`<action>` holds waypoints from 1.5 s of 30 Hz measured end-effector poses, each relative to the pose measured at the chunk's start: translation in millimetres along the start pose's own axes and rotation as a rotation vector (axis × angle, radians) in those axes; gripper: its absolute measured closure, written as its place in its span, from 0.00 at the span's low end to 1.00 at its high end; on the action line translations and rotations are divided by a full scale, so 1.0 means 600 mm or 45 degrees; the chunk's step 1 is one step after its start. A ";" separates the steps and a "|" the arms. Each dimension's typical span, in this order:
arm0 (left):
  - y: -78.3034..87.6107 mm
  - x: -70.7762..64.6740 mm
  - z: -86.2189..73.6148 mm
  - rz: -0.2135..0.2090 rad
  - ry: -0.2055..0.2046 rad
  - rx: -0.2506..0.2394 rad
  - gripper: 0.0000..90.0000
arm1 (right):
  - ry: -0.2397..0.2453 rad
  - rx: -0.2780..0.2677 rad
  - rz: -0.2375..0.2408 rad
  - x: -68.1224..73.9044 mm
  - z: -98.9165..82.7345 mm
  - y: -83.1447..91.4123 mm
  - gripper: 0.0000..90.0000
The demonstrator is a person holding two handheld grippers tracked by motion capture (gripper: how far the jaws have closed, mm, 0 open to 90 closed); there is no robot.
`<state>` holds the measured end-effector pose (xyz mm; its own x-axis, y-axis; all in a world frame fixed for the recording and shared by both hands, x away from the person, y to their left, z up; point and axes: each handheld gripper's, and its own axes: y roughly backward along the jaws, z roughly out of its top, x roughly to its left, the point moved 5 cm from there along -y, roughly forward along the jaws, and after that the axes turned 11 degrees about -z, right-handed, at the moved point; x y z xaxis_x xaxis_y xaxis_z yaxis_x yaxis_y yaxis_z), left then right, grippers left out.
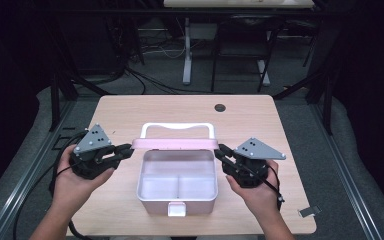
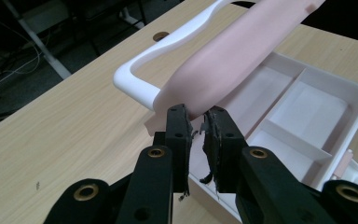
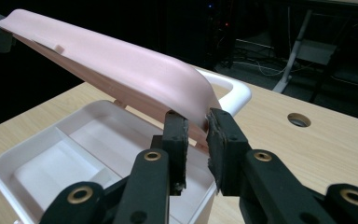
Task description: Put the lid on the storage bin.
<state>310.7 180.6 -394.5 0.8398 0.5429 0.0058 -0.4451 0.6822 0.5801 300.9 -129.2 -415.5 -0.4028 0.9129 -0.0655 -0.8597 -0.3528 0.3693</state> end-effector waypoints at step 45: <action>-0.026 -0.030 -0.072 -0.070 0.010 -0.007 0.77 | 0.012 0.008 0.098 0.018 -0.070 0.017 0.75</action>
<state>289.1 181.3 -439.0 0.8606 0.5082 -0.0328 -0.3999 0.7141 0.5746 274.6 -131.7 -451.1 -0.4705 0.8812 -0.0457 -0.8243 -0.4204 0.3793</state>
